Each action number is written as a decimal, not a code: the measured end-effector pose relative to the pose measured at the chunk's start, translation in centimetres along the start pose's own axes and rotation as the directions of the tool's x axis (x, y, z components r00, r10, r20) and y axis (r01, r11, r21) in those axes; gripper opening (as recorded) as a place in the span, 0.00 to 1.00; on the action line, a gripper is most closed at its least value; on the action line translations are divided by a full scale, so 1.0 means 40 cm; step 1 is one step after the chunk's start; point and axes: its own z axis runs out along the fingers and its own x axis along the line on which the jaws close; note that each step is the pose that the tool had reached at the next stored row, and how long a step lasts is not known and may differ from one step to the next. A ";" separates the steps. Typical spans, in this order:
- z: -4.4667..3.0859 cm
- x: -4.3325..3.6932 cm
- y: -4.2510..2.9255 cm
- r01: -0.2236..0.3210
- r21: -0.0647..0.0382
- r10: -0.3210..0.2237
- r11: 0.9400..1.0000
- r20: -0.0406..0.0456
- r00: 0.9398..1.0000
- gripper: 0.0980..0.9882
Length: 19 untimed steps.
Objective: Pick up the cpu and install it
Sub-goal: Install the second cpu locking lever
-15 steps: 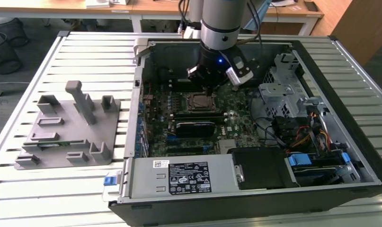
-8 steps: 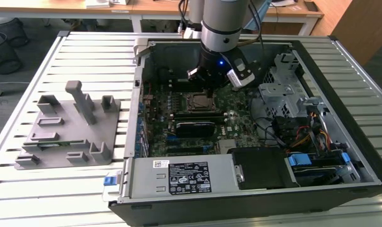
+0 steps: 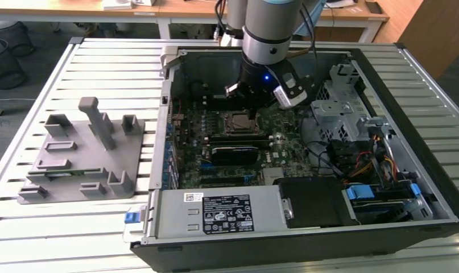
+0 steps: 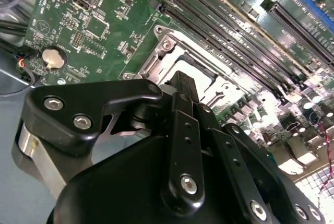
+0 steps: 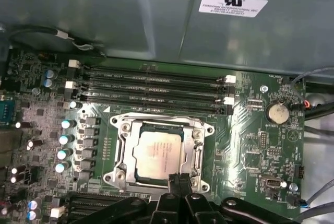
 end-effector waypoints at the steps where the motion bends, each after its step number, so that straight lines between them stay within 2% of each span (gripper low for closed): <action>1: 0.000 0.000 -0.002 -0.001 -0.001 0.001 1.000 -0.005 1.000 0.01; 5: 0.000 0.001 -0.013 -0.003 -0.003 0.003 1.000 -0.016 1.000 0.01; 16: 0.000 0.003 -0.038 -0.004 -0.006 0.004 1.000 -0.028 1.000 0.01; 19: 0.000 0.005 -0.041 -0.005 -0.006 0.004 1.000 -0.028 1.000 0.01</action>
